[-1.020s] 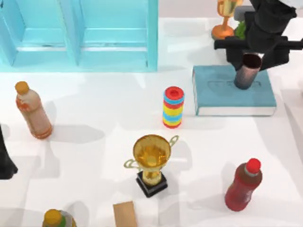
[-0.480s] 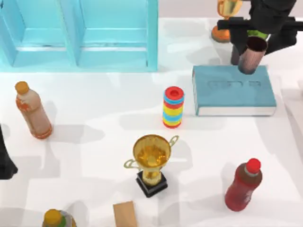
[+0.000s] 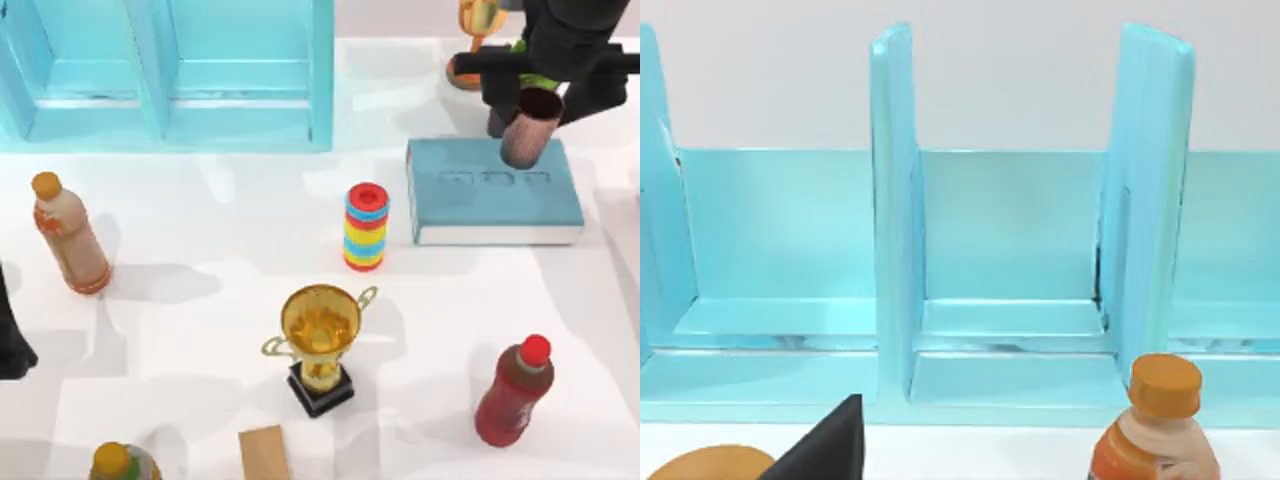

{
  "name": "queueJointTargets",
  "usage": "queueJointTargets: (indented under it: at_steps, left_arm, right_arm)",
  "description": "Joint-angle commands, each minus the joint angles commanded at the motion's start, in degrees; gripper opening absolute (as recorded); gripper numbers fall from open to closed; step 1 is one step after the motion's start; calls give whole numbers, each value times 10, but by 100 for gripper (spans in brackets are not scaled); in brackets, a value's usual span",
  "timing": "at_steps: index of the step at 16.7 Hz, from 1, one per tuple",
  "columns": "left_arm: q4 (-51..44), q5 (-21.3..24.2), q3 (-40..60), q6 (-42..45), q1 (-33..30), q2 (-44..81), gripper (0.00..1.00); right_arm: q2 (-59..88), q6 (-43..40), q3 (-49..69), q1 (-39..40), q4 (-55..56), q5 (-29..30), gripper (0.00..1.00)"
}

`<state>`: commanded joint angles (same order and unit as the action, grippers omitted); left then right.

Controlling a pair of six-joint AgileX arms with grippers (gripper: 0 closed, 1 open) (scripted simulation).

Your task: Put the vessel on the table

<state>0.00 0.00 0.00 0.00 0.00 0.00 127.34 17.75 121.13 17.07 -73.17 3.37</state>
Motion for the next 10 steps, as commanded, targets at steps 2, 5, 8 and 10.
queueJointTargets:
  at_steps: [2, 5, 8, 10]
  left_arm:
    - [0, 0, 0, 0, 0, 0, 100]
    - [0, 0, 0, 0, 0, 0, 100]
    - [0, 0, 0, 0, 0, 0, 100]
    - [0, 0, 0, 0, 0, 0, 100]
  right_arm:
    - [-46, 12, -69, 15, 12, 6, 0]
    - [-128, 33, -194, 38, 33, 18, 0]
    - [-197, 52, -275, 58, 54, 28, 0]
    - [-220, 58, -299, 64, 62, 32, 0]
